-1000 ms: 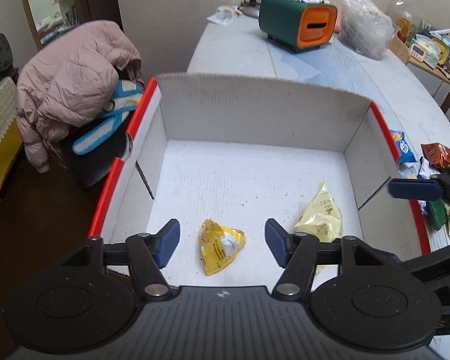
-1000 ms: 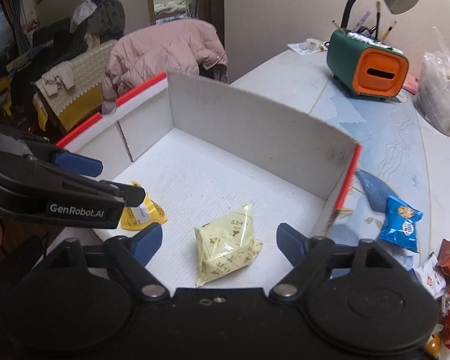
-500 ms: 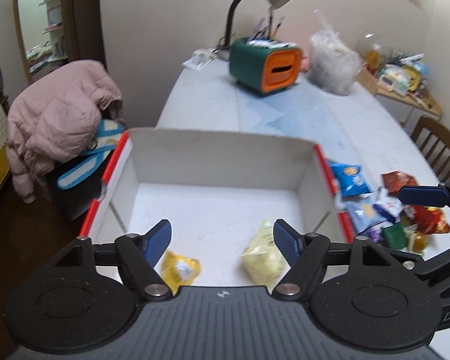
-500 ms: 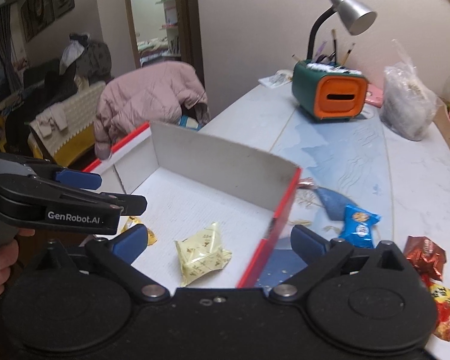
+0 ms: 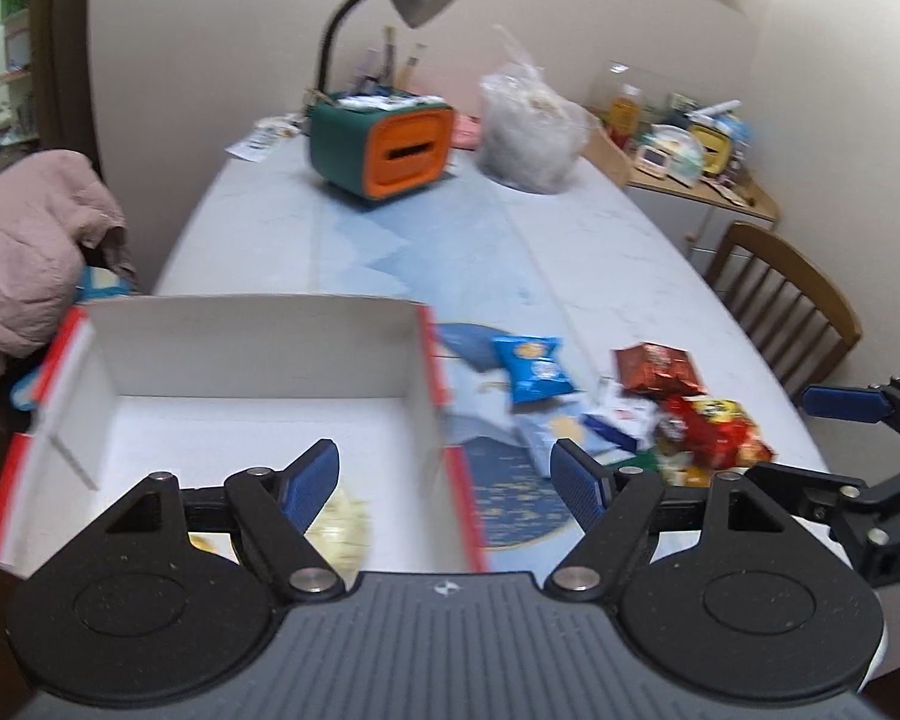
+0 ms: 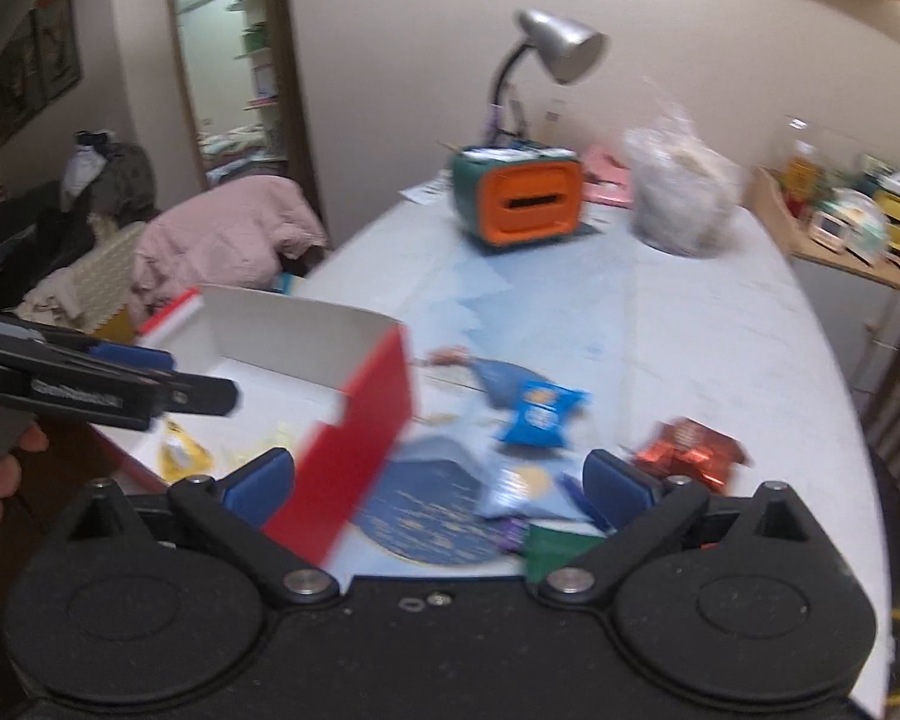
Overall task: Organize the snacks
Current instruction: 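Move both open tools back from the box to the snack pile, then grasp the red-and-yellow chip bag with the right tool while the left tool grasps the silver foil ball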
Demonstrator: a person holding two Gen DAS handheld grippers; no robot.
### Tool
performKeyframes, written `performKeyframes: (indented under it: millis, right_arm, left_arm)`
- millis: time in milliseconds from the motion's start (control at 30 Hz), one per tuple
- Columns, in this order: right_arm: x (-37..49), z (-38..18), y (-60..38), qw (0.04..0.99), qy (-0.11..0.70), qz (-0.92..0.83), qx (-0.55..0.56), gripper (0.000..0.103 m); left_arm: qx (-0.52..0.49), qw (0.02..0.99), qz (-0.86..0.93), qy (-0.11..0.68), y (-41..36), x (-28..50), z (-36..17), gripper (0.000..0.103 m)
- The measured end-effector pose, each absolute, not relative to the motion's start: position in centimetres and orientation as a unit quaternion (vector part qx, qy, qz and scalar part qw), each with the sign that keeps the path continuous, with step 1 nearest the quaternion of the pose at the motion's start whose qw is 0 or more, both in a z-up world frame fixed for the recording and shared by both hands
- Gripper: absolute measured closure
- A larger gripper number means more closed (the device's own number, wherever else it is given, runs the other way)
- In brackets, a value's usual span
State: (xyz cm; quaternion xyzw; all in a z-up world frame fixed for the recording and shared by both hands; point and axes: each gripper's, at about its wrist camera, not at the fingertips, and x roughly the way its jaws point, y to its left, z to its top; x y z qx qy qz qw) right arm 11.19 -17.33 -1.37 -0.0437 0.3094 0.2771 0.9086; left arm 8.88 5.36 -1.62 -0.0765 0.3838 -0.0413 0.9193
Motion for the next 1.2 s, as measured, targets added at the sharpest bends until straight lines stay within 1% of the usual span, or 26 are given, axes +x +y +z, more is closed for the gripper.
performKeyframes:
  millis: [233, 500, 633, 733, 900, 1200]
  right_arm:
    - [13.6, -3.3, -24.8, 0.915, 0.332, 0.226, -0.047, 0.000]
    - [17.9, -6.4, -29.8, 0.907, 0.358, 0.212, -0.061, 0.001]
    - [19.9, -8.3, -30.5, 0.890, 0.378, 0.245, -0.076, 0.003]
    - [21.2, -9.6, -30.4, 0.873, 0.385, 0.280, -0.110, 0.003]
    - [23.3, -10.5, -29.9, 0.843, 0.383, 0.341, -0.164, 0.003]
    - [26.6, -12.8, -28.5, 0.791, 0.399, 0.414, -0.207, 0.008]
  left_arm:
    - [-0.077, 0.912, -0.070, 0.397, -0.6, 10.9, -2.8, 0.025]
    - [-0.090, 0.900, -0.068, 0.420, -5.0, 13.6, -4.6, 0.026]
    - [-0.096, 0.894, -0.062, 0.433, -6.2, 14.7, -5.4, 0.026]
    - [-0.095, 0.890, -0.061, 0.441, -7.0, 15.3, -5.9, 0.026]
    - [-0.097, 0.885, -0.062, 0.451, -8.1, 16.4, -6.6, 0.026]
    - [-0.086, 0.882, -0.064, 0.460, -10.2, 18.3, -7.8, 0.026]
